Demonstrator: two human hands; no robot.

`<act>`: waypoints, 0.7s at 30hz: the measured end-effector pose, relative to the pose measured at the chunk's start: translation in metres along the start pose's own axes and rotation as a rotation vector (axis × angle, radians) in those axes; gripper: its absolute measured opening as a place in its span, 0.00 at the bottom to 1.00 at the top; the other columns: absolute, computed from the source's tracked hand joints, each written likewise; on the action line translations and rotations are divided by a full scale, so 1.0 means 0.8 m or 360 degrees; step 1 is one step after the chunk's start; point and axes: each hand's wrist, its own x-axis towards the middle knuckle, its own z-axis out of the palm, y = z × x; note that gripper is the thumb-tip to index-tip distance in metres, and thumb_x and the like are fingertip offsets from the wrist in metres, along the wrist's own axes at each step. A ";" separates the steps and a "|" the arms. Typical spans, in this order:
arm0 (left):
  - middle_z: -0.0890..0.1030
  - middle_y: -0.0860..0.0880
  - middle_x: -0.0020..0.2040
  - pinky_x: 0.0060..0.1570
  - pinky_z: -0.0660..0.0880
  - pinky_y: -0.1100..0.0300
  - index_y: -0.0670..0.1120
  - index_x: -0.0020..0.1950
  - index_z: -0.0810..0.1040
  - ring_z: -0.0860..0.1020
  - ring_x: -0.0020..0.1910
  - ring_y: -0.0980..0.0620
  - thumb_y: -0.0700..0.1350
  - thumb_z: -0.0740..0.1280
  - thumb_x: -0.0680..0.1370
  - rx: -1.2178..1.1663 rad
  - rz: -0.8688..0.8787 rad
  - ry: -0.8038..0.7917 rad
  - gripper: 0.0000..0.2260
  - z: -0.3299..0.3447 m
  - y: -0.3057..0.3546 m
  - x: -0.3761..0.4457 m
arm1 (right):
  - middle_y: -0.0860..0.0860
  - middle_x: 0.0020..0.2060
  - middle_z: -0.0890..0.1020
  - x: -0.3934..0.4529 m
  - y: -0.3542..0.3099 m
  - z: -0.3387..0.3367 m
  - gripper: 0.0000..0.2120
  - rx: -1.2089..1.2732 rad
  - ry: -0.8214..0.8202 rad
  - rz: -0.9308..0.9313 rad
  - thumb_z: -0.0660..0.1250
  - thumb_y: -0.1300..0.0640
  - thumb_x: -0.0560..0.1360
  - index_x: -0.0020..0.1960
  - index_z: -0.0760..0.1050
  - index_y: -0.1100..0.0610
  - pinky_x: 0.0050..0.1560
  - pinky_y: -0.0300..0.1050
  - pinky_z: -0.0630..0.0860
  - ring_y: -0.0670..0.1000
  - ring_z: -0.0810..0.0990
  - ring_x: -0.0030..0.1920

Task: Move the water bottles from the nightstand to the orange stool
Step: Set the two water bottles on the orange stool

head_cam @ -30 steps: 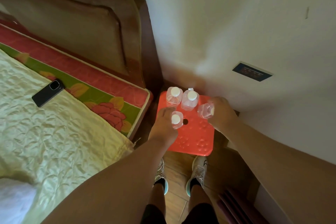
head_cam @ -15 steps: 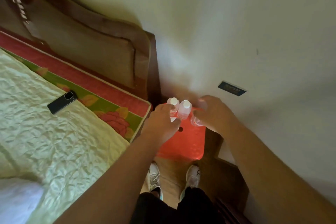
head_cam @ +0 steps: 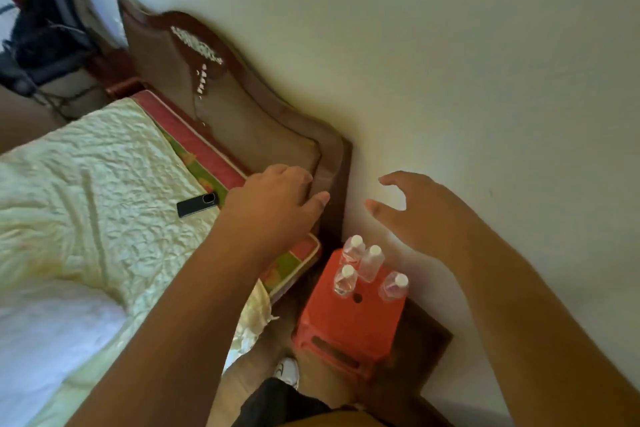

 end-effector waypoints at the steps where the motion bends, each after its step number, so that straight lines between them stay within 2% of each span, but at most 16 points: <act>1: 0.74 0.52 0.64 0.59 0.73 0.45 0.54 0.64 0.74 0.76 0.59 0.48 0.63 0.60 0.78 -0.0028 -0.0046 0.0040 0.20 -0.003 0.002 -0.017 | 0.44 0.73 0.70 -0.006 -0.002 -0.005 0.29 -0.0015 -0.0021 -0.0052 0.61 0.32 0.76 0.73 0.66 0.41 0.68 0.54 0.71 0.50 0.73 0.68; 6: 0.72 0.54 0.69 0.63 0.71 0.45 0.55 0.68 0.73 0.73 0.64 0.51 0.64 0.60 0.78 -0.0086 -0.0352 0.0091 0.22 0.010 0.001 -0.097 | 0.46 0.70 0.72 -0.040 -0.019 0.002 0.28 -0.0029 -0.0123 -0.0324 0.62 0.34 0.77 0.73 0.67 0.43 0.65 0.54 0.73 0.50 0.74 0.66; 11: 0.73 0.56 0.68 0.62 0.72 0.46 0.58 0.67 0.73 0.75 0.61 0.52 0.68 0.58 0.77 -0.0147 -0.0699 0.0253 0.23 0.015 -0.021 -0.193 | 0.45 0.71 0.72 -0.083 -0.063 0.034 0.29 -0.0114 -0.0332 -0.0658 0.62 0.34 0.77 0.74 0.66 0.44 0.63 0.51 0.74 0.49 0.75 0.65; 15: 0.72 0.58 0.69 0.62 0.71 0.47 0.60 0.68 0.72 0.74 0.65 0.52 0.68 0.56 0.77 -0.0052 -0.0998 0.0431 0.23 -0.005 -0.039 -0.278 | 0.44 0.68 0.74 -0.116 -0.119 0.050 0.27 -0.0221 -0.0336 -0.0975 0.61 0.33 0.77 0.72 0.67 0.43 0.63 0.52 0.74 0.49 0.75 0.64; 21: 0.72 0.59 0.69 0.60 0.70 0.49 0.61 0.68 0.71 0.75 0.62 0.53 0.68 0.56 0.77 -0.0011 -0.1366 0.0683 0.23 -0.034 -0.075 -0.398 | 0.43 0.72 0.70 -0.178 -0.212 0.089 0.32 -0.0291 -0.0353 -0.1451 0.59 0.32 0.76 0.75 0.65 0.45 0.66 0.50 0.70 0.48 0.74 0.67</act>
